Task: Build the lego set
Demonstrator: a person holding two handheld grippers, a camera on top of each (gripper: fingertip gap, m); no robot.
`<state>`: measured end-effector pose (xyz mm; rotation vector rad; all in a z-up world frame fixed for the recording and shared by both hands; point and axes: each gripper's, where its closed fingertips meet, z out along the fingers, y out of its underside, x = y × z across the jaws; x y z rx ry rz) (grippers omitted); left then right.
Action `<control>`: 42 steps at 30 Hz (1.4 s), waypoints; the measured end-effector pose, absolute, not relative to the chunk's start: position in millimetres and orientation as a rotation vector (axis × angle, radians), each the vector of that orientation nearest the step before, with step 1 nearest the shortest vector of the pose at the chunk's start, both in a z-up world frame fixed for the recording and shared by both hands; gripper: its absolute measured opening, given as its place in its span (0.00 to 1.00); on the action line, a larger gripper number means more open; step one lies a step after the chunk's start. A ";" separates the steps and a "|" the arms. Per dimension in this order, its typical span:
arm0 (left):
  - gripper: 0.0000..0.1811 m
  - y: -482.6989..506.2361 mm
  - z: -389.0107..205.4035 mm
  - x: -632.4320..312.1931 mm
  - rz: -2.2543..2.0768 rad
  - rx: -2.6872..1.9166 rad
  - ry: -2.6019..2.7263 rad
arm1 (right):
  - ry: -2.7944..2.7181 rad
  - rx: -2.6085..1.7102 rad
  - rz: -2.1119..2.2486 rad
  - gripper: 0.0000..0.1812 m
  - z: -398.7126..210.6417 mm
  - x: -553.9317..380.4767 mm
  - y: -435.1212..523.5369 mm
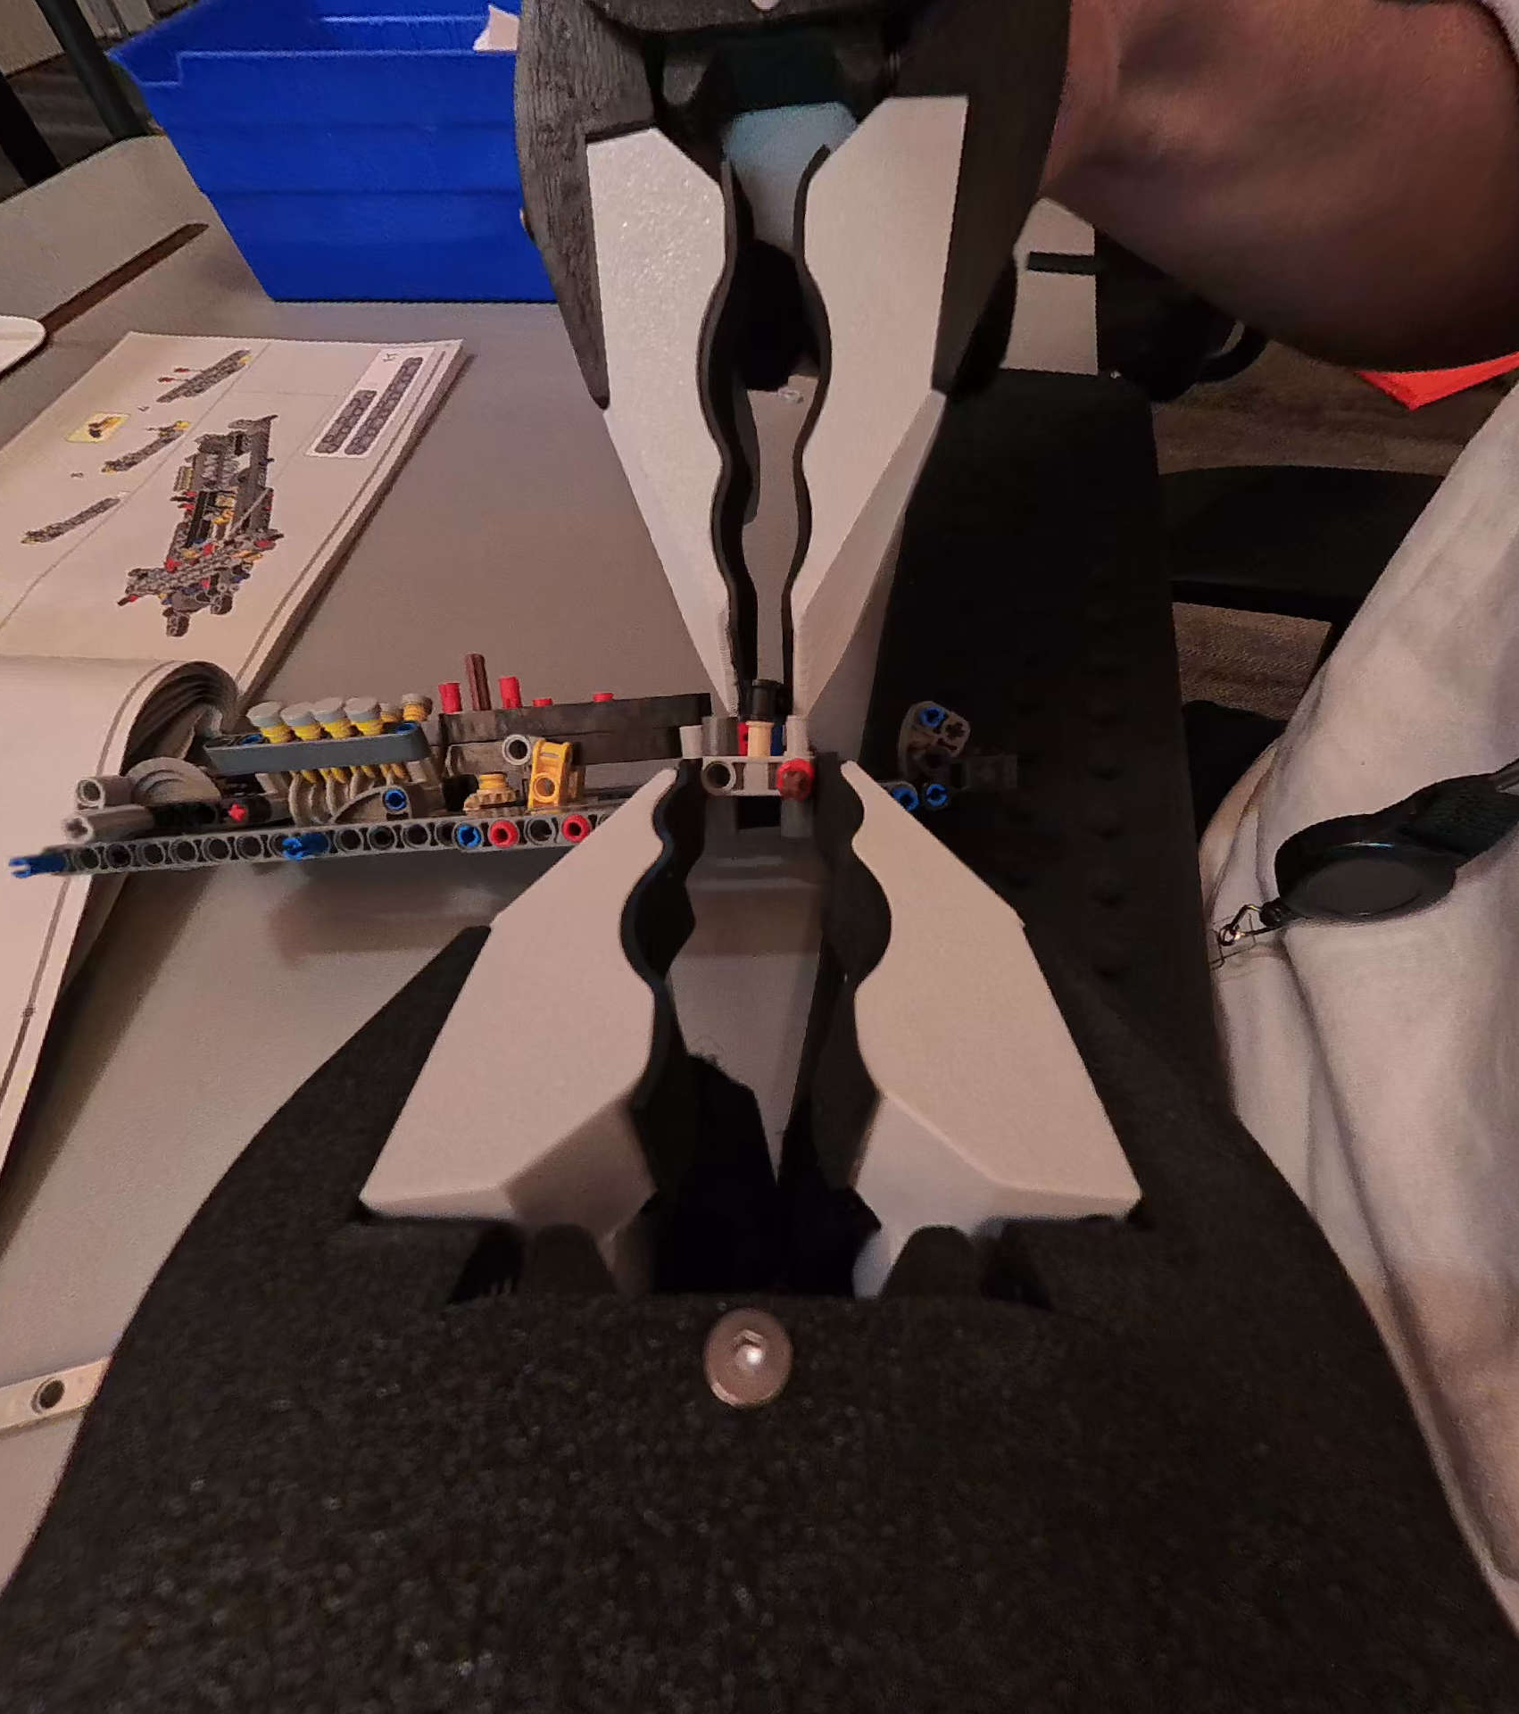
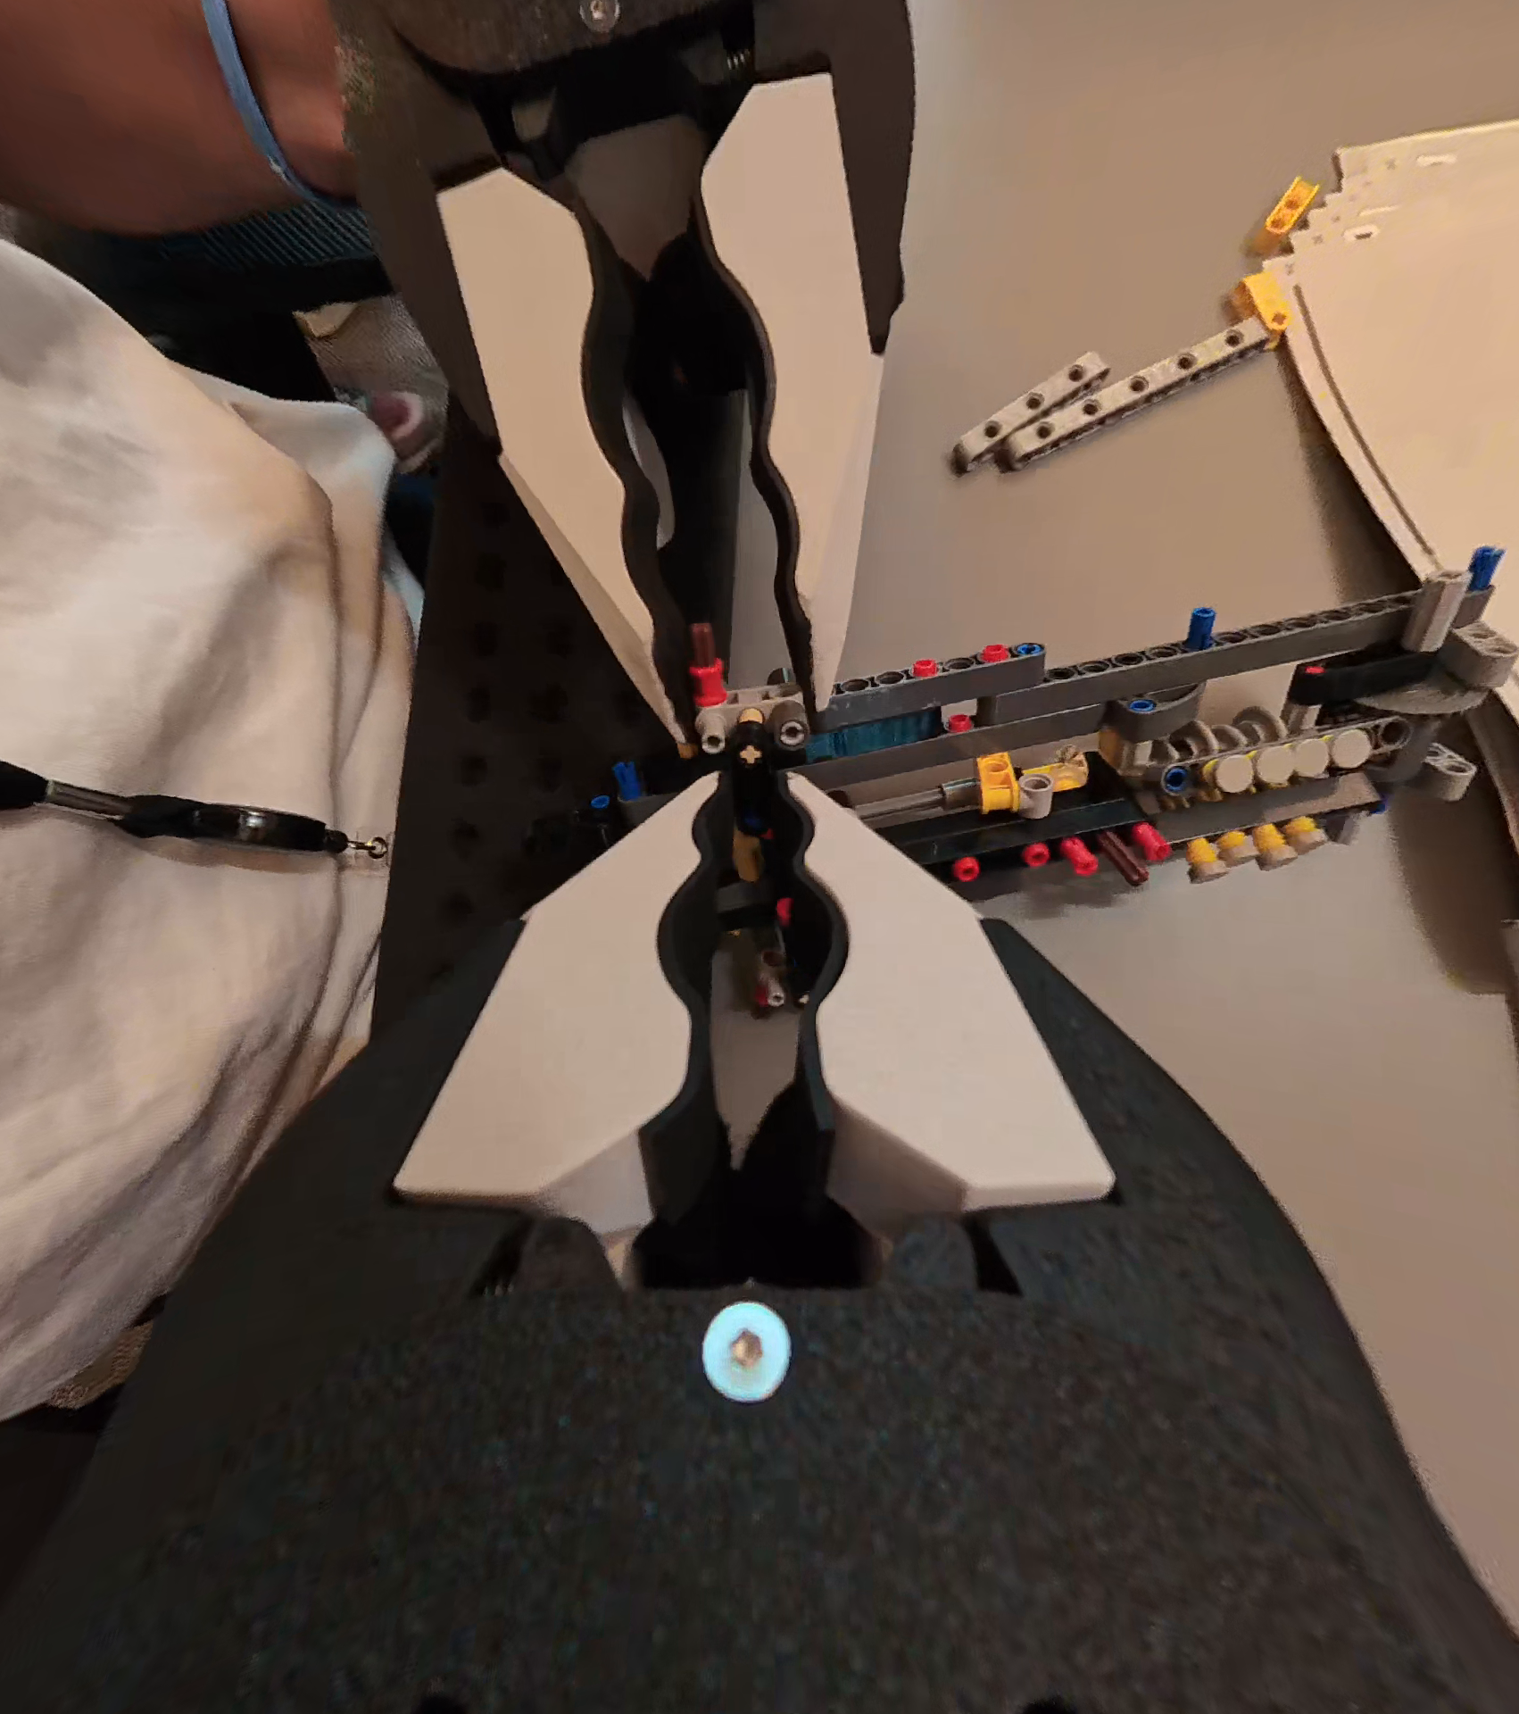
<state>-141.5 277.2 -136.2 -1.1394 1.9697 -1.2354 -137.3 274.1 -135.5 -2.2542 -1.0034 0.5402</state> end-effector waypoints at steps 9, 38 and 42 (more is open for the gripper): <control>0.12 280.8 -130.3 -141.1 -1.292 -1.136 1.940 | -0.928 -2.075 0.622 0.04 -128.7 -137.9 278.8; 0.12 272.5 -142.6 -135.4 -1.073 -1.077 2.025 | -1.168 -2.548 0.344 0.03 -142.2 -129.1 265.3; 0.12 273.2 -147.7 -134.3 -1.069 -1.101 2.040 | -1.198 -2.564 0.328 0.03 -146.0 -128.1 266.6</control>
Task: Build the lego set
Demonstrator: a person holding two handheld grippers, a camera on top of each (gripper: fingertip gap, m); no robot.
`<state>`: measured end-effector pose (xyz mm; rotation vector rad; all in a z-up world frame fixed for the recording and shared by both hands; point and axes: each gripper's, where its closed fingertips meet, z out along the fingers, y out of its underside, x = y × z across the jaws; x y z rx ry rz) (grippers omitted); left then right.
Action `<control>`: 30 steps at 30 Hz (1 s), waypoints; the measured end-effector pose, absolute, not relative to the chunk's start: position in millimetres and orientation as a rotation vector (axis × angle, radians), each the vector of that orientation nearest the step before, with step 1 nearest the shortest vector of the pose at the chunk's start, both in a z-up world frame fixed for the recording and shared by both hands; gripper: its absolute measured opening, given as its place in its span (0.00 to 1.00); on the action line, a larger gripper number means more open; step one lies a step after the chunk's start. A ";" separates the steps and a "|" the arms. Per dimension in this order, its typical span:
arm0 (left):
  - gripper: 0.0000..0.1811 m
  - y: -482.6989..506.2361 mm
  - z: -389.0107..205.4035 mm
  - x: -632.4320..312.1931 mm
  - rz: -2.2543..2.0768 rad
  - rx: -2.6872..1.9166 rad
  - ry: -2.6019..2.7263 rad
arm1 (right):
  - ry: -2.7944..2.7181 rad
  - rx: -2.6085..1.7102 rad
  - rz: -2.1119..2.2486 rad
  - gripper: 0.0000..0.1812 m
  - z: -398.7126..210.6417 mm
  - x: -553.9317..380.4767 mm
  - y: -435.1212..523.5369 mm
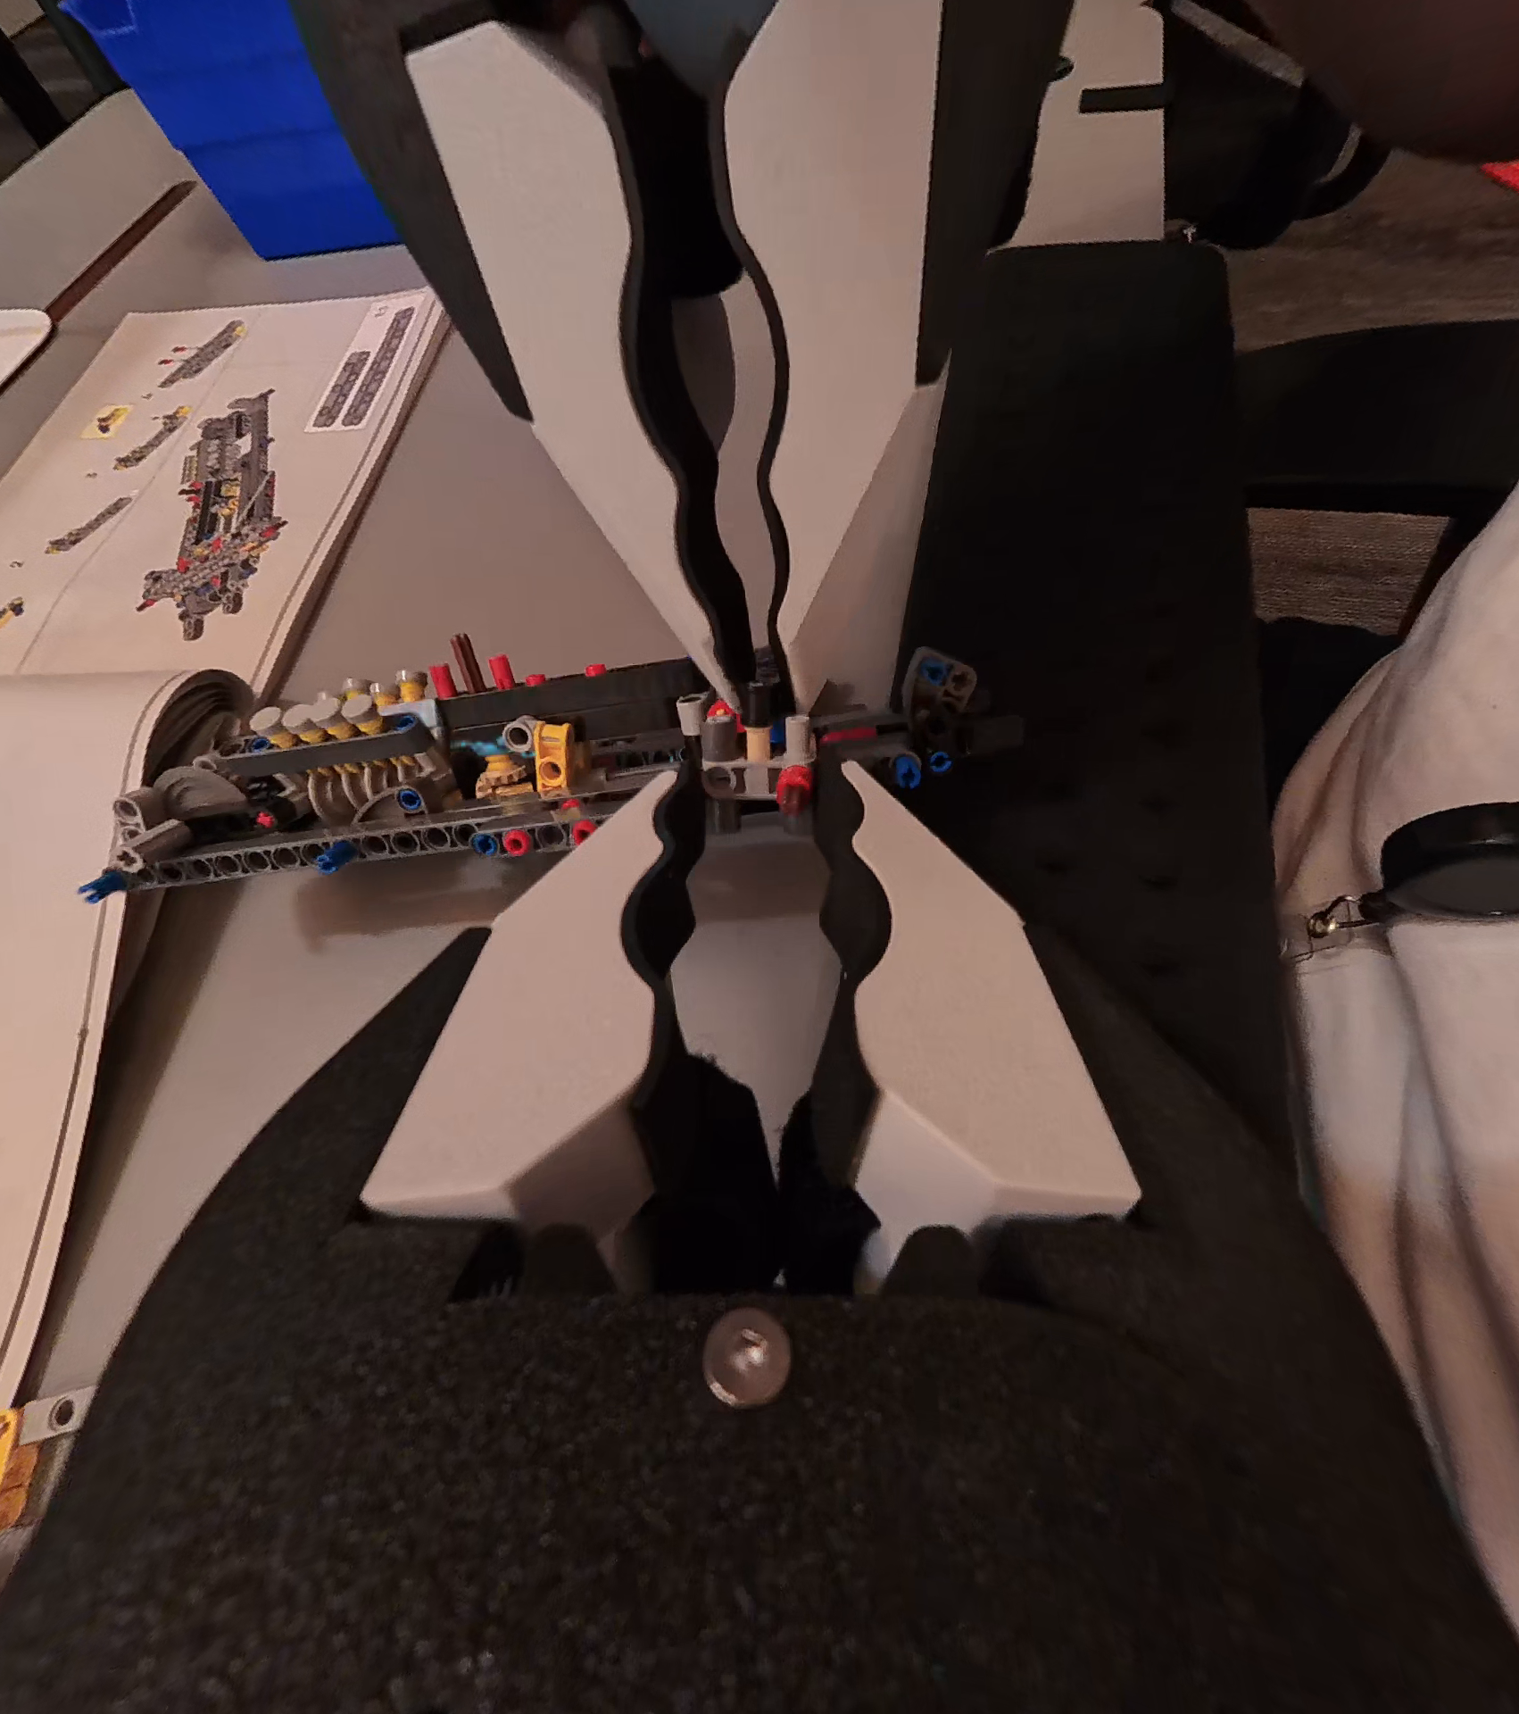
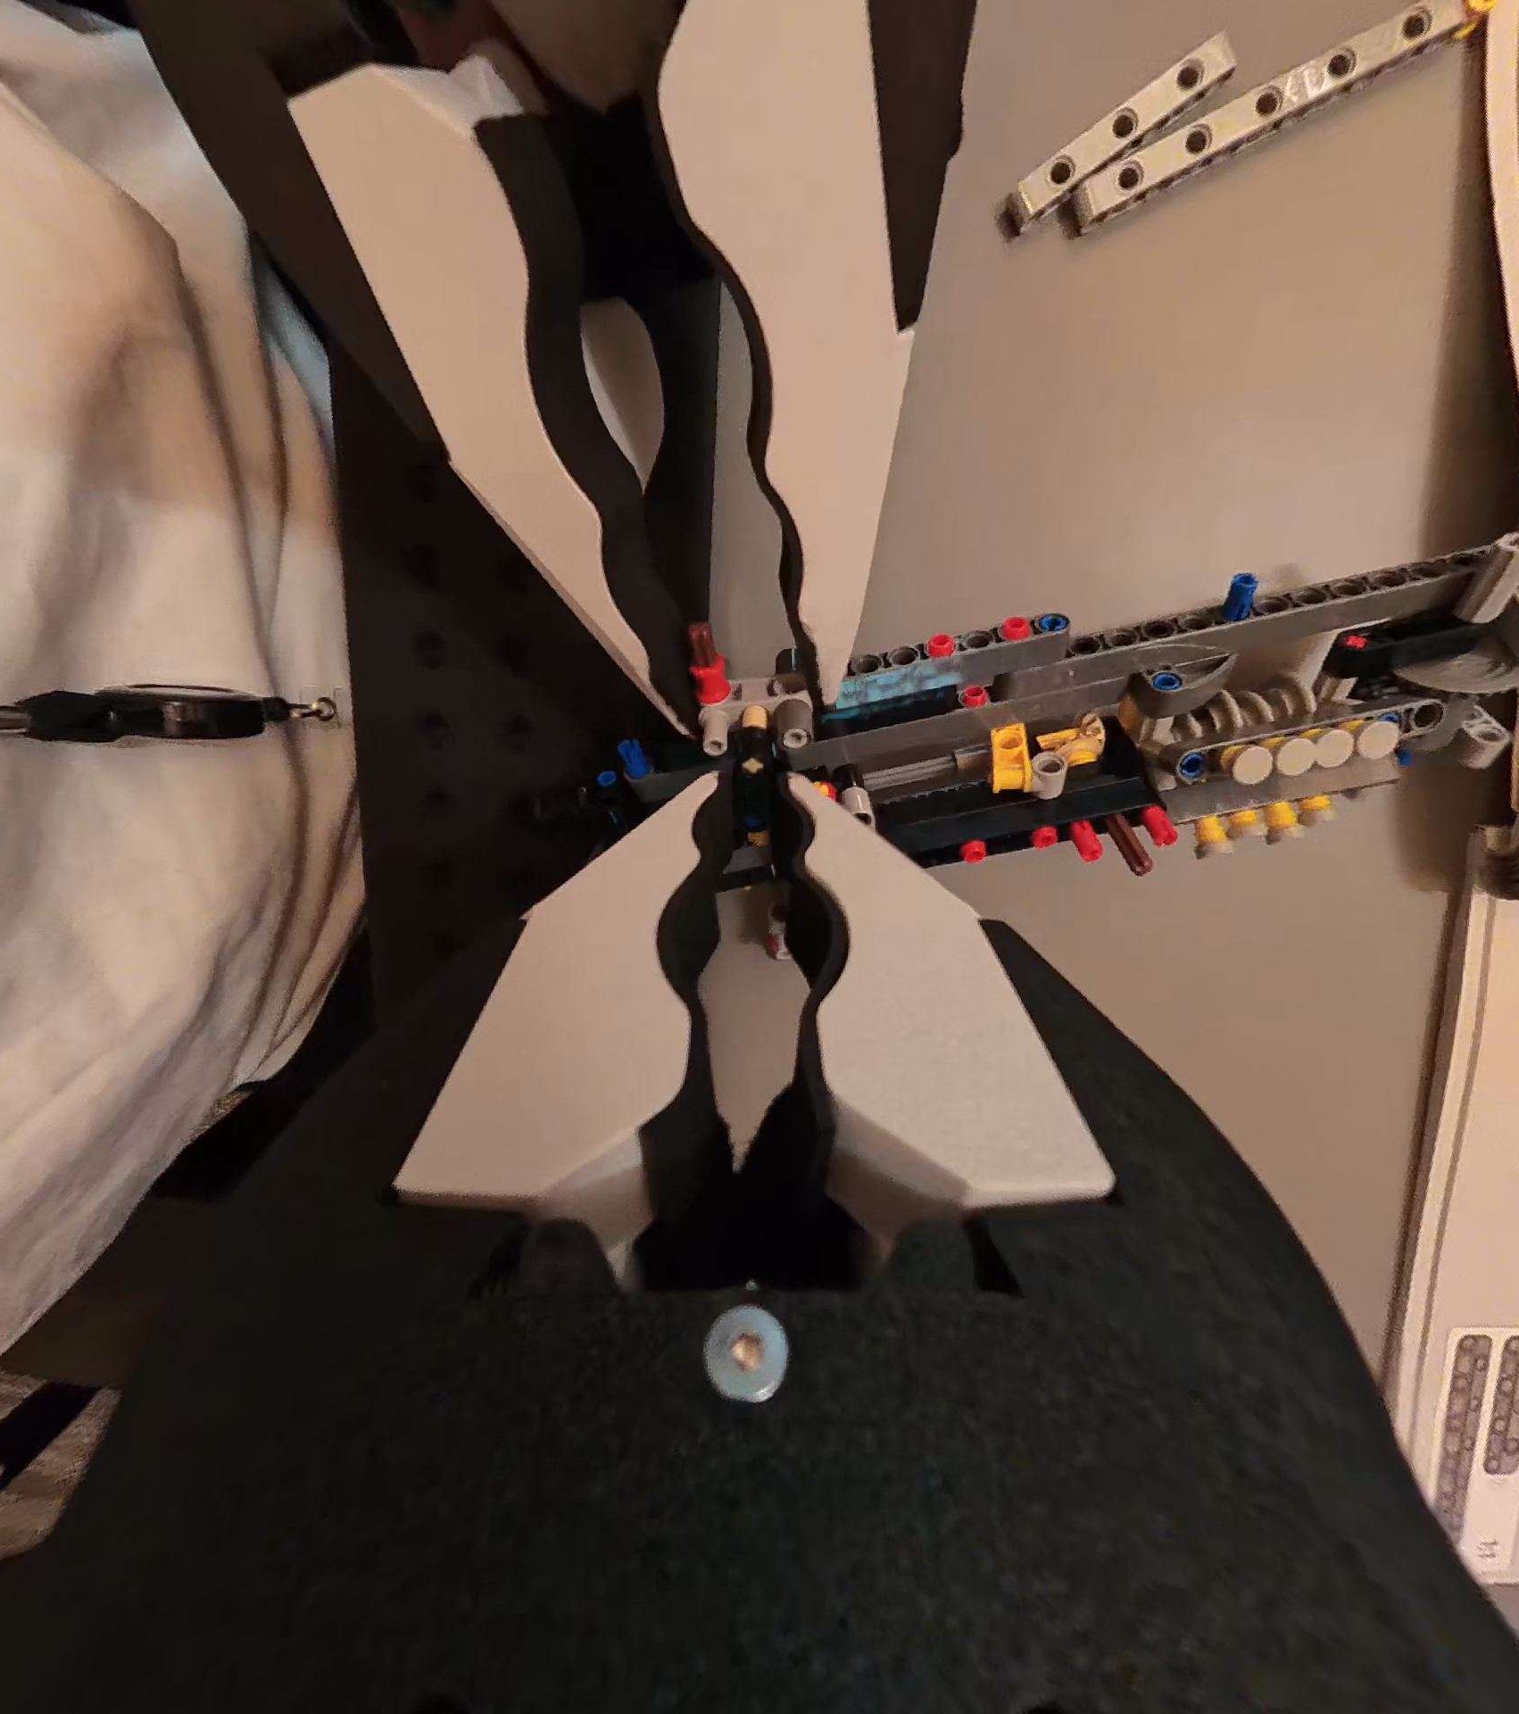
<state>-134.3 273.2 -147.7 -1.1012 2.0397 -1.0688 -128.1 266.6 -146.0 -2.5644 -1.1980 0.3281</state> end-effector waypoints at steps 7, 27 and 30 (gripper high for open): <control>0.12 276.4 -144.6 -131.9 -1.108 -1.124 1.987 | -1.155 -2.503 0.359 0.03 -143.5 -126.4 271.6; 0.12 278.1 -139.0 -130.7 -1.175 -1.126 1.969 | -0.989 -2.234 0.545 0.03 -132.5 -126.8 274.4; 0.12 276.8 -137.8 -129.5 -1.155 -1.108 1.975 | -1.032 -2.262 0.491 0.03 -130.6 -128.2 274.6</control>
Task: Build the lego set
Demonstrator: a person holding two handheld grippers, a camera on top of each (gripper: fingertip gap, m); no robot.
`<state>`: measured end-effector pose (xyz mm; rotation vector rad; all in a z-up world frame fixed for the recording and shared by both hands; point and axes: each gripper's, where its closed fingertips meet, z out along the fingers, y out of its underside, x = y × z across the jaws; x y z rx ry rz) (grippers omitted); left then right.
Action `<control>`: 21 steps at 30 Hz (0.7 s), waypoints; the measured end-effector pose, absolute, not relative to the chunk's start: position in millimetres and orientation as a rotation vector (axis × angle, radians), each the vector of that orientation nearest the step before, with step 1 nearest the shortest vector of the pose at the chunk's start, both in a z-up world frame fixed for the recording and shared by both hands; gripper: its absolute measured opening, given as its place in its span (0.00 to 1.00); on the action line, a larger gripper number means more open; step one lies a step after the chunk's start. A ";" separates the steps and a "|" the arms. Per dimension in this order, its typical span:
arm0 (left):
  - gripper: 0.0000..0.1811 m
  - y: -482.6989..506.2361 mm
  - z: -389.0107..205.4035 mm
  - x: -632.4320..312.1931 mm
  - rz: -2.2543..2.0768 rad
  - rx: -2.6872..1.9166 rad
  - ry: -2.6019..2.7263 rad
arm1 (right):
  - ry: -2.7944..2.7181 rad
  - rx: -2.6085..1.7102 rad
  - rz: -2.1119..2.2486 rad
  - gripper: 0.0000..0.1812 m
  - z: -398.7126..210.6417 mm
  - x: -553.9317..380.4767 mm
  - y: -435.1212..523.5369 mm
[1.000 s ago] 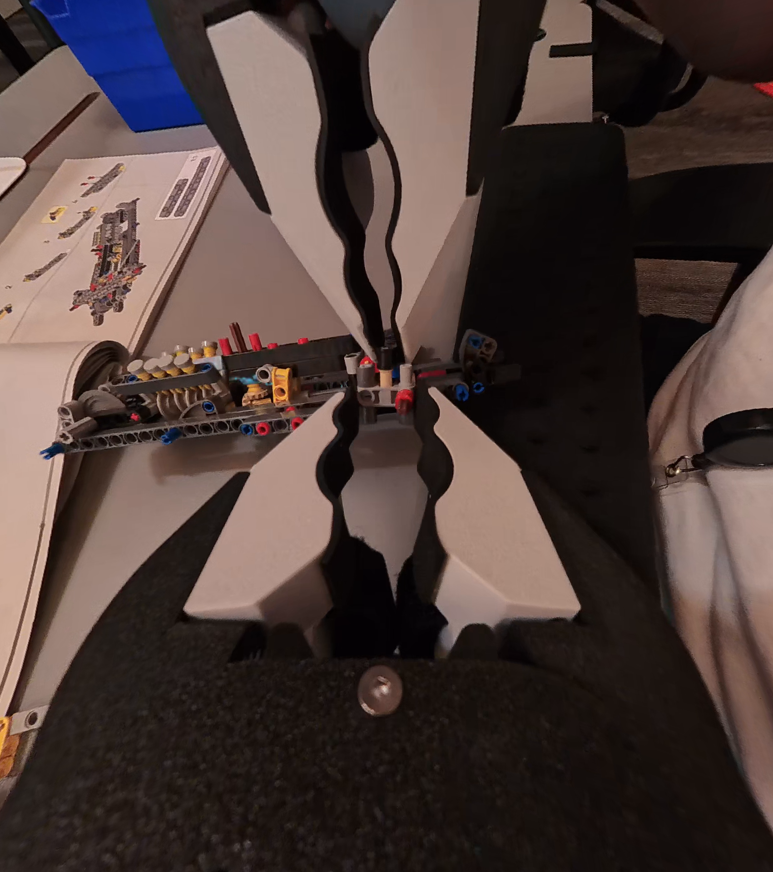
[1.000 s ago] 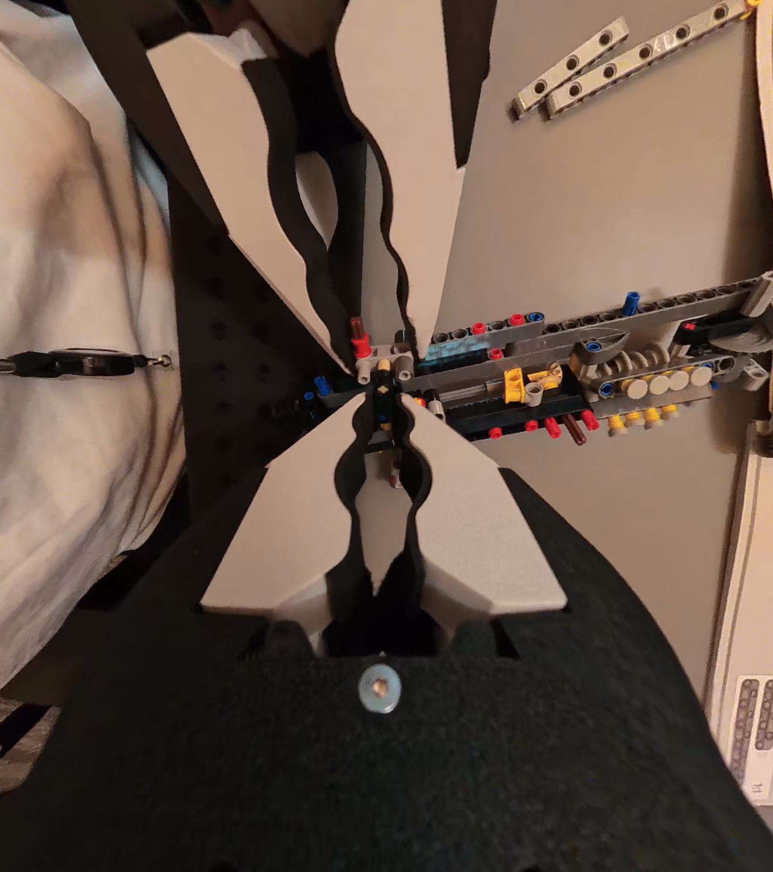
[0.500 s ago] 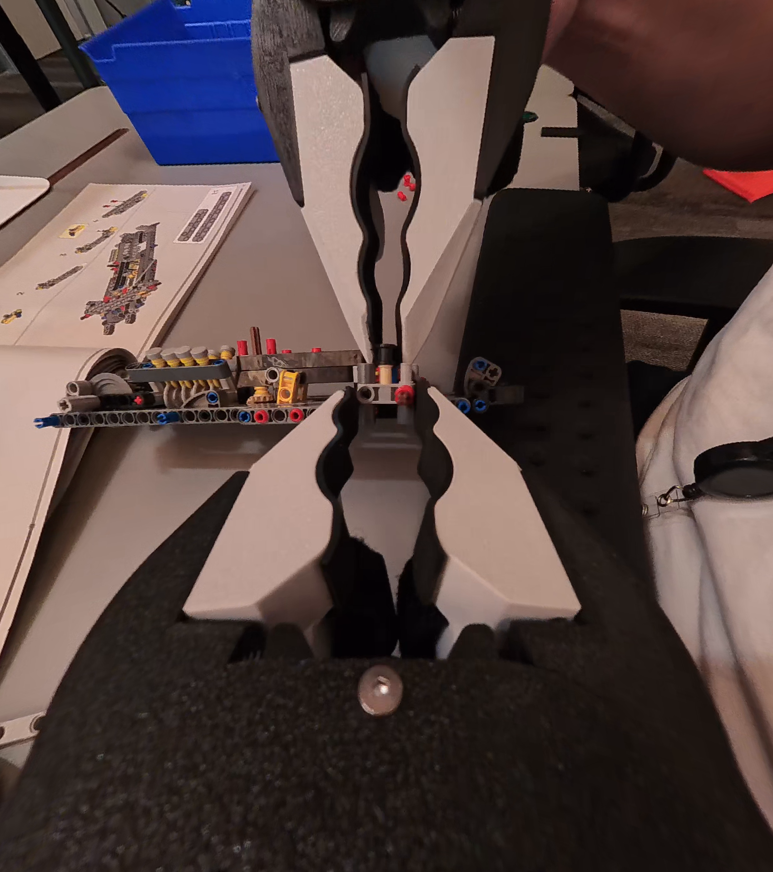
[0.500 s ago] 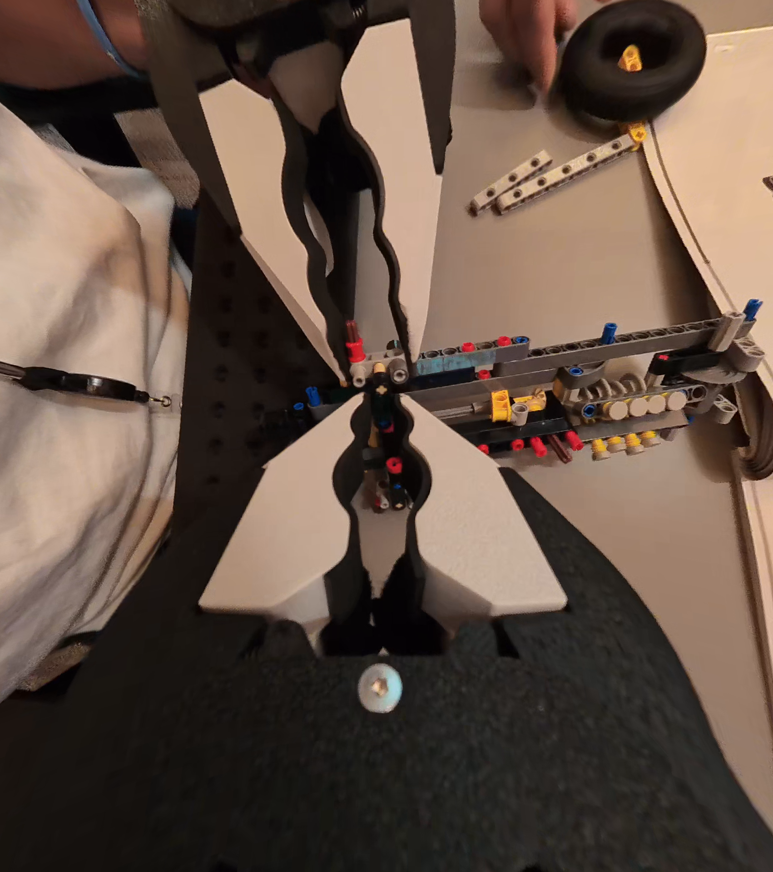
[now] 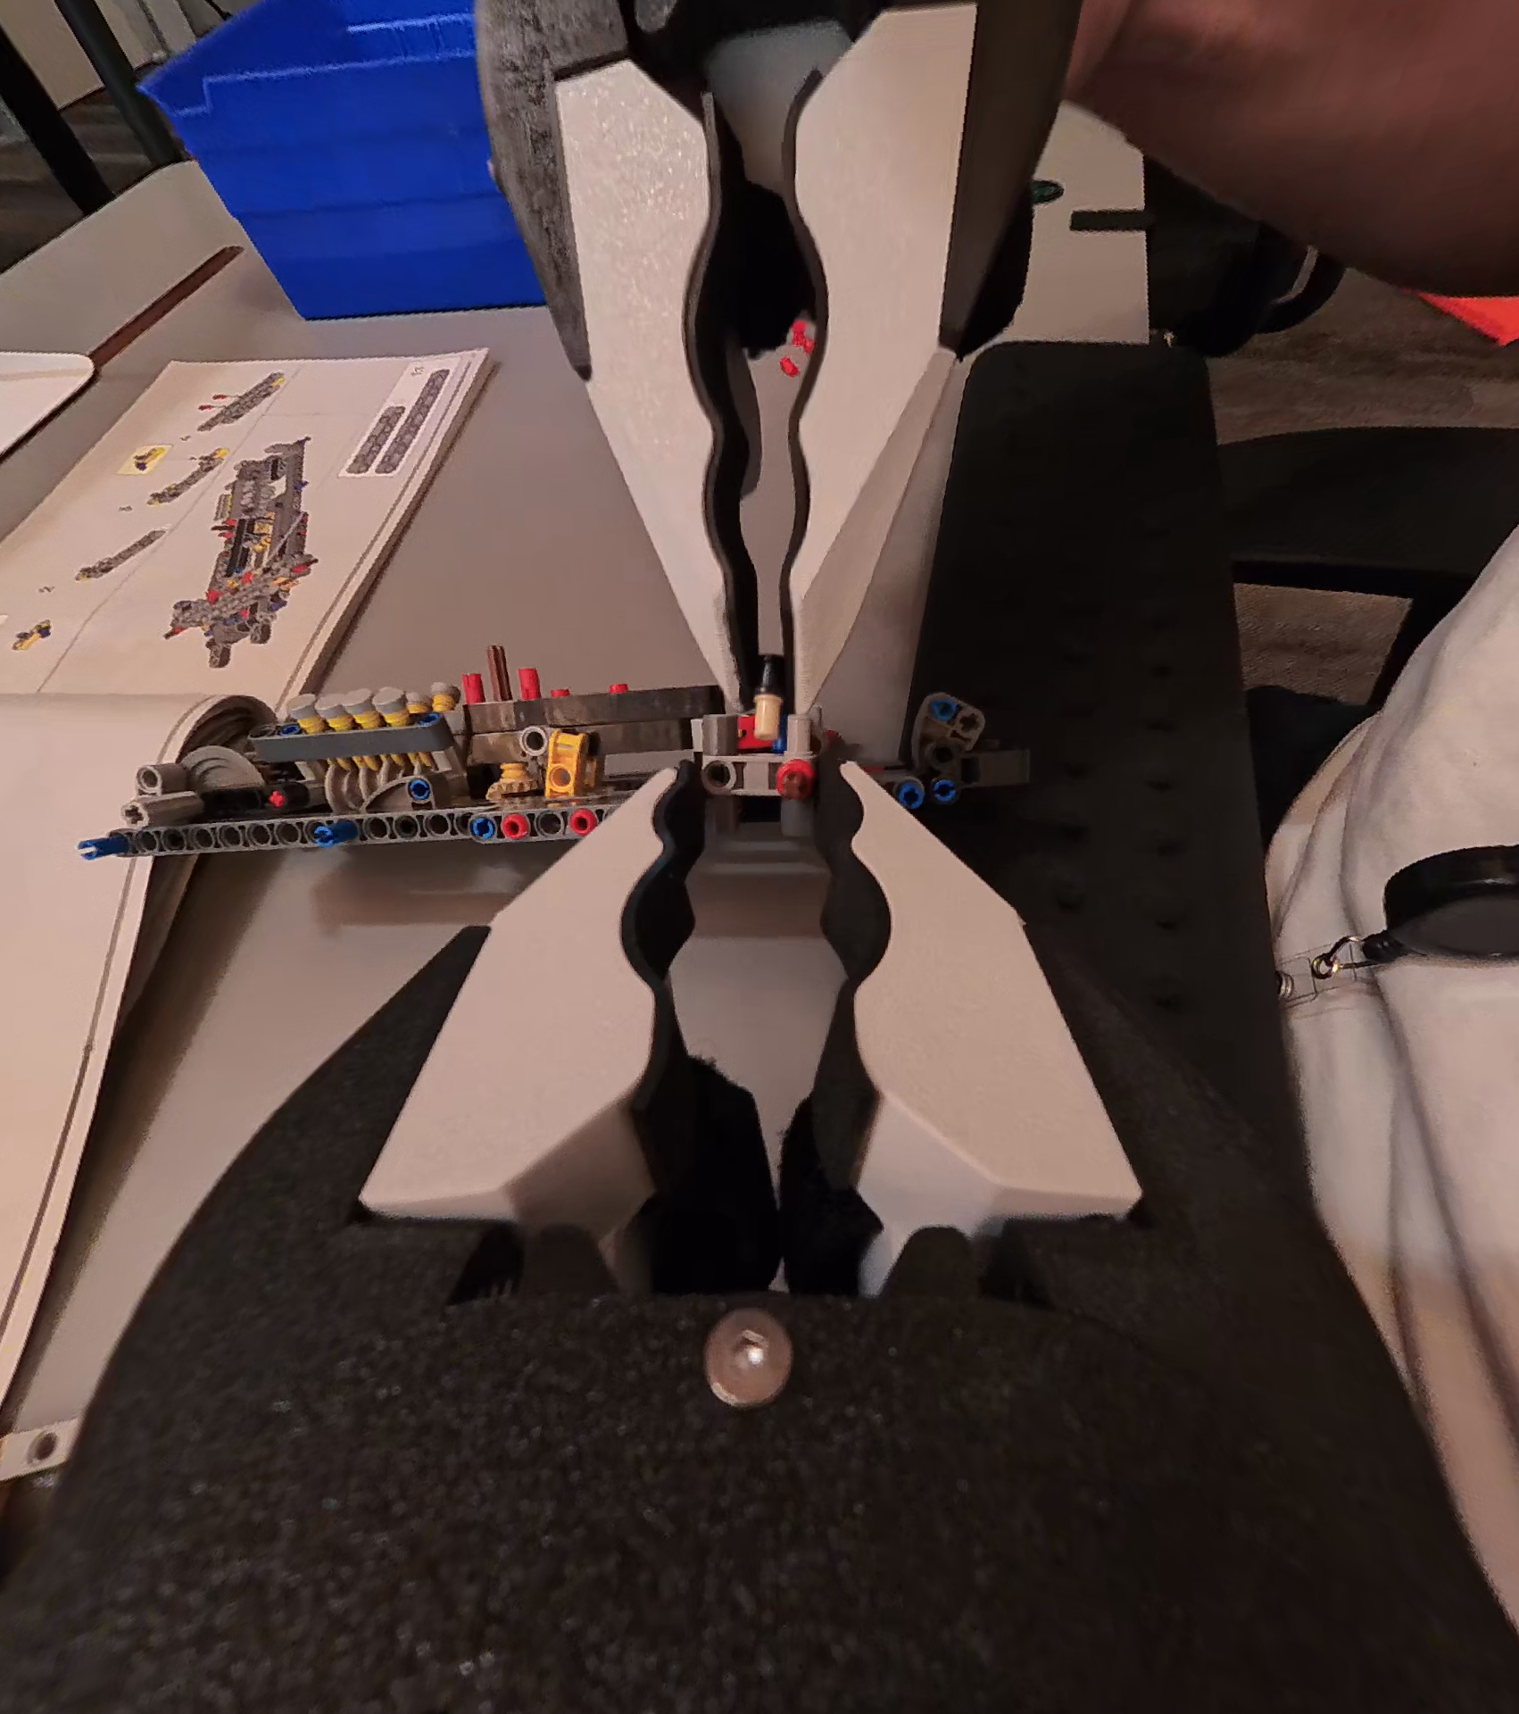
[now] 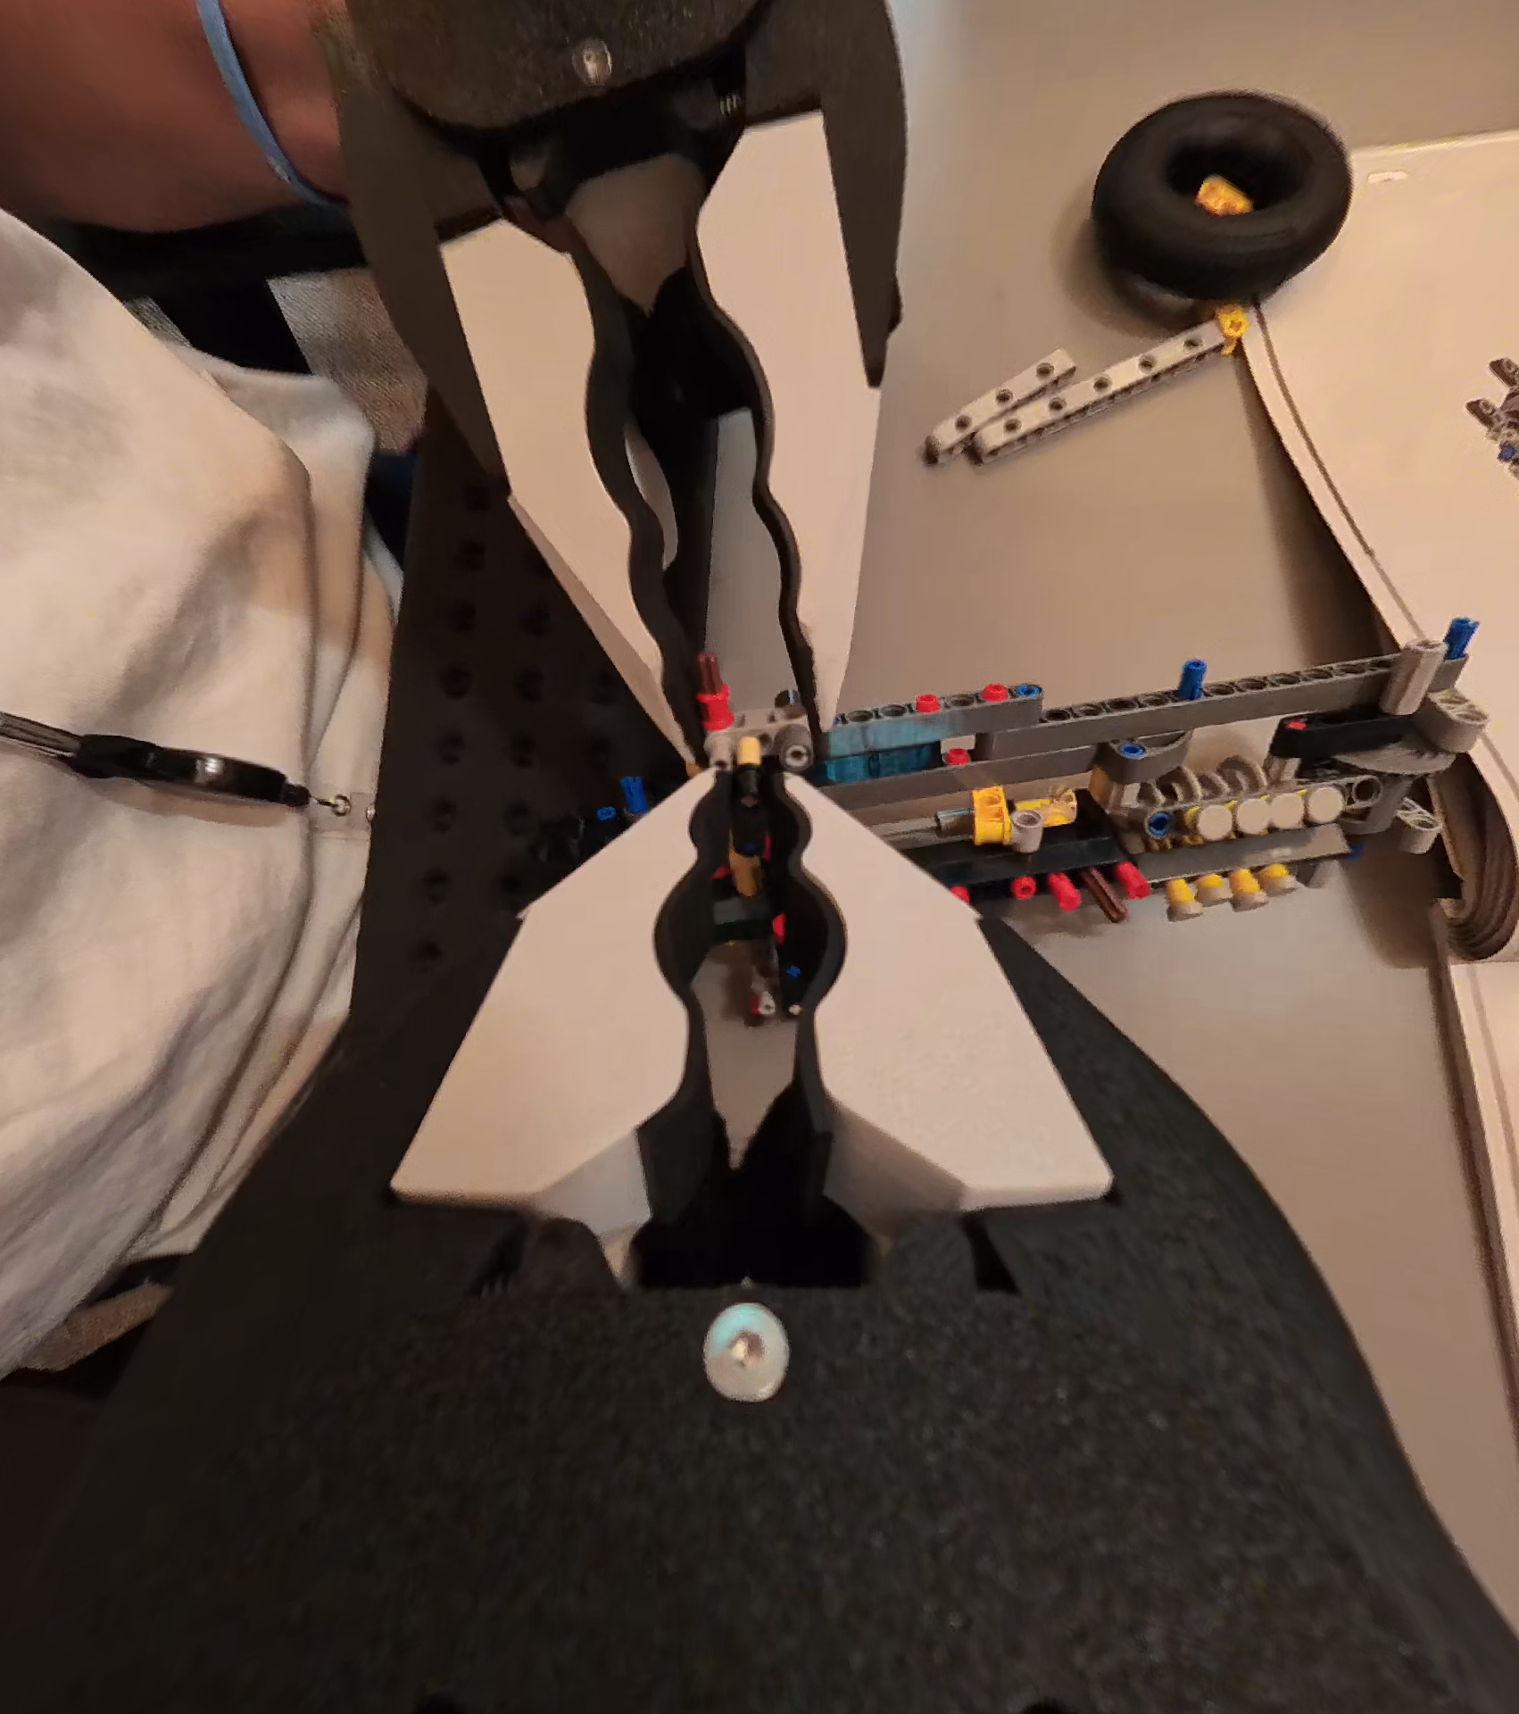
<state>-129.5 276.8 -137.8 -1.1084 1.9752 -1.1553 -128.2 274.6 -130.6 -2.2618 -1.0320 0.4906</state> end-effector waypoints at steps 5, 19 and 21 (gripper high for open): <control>0.12 275.3 -138.1 -128.9 -1.115 -1.083 1.996 | -1.112 -2.333 0.426 0.03 -130.6 -127.4 273.5; 0.12 283.7 -133.4 -130.3 -1.125 -1.087 1.963 | -1.154 -2.817 0.104 0.04 -160.5 -44.9 224.5; 0.12 284.2 -133.4 -129.4 -1.123 -1.084 1.963 | -1.183 -2.893 0.037 0.04 -181.5 -28.9 216.3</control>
